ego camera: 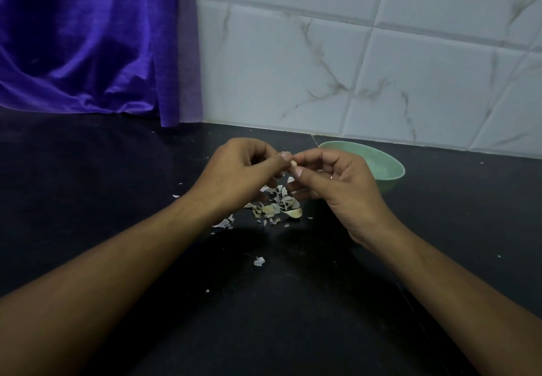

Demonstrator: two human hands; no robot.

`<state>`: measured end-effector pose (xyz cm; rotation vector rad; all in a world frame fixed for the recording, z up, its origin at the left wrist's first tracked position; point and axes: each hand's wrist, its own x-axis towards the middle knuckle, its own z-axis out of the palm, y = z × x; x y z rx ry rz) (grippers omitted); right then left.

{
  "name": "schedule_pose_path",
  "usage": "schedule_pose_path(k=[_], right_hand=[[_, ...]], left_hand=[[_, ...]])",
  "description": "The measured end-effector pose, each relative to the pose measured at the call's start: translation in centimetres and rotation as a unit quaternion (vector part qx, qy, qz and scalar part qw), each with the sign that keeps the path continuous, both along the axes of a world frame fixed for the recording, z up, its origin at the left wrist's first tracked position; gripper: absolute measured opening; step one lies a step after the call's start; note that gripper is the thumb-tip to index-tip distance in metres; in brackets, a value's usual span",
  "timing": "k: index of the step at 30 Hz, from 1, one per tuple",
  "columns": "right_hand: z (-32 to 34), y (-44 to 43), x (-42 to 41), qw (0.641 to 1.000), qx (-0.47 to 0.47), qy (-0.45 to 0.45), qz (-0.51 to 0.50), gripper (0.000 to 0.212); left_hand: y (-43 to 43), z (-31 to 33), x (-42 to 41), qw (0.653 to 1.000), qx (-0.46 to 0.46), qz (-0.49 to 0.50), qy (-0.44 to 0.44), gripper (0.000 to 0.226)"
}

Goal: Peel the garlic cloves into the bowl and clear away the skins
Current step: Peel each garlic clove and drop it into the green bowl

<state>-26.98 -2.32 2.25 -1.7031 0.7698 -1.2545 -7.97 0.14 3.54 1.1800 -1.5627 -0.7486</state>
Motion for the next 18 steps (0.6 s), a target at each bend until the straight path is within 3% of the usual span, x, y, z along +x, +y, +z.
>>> schedule_pose_path(k=[8,18], right_hand=[[-0.15,-0.19,-0.16,0.999,-0.037,0.023,-0.032,0.014],[-0.3,-0.18,-0.27,0.996,-0.057,0.052,-0.042,0.013]], left_hand=[[-0.32,-0.18,0.16,0.996,0.05,-0.027,0.069,0.02],[-0.1,-0.08,0.1,1.0,0.0,0.014,-0.019,0.013]])
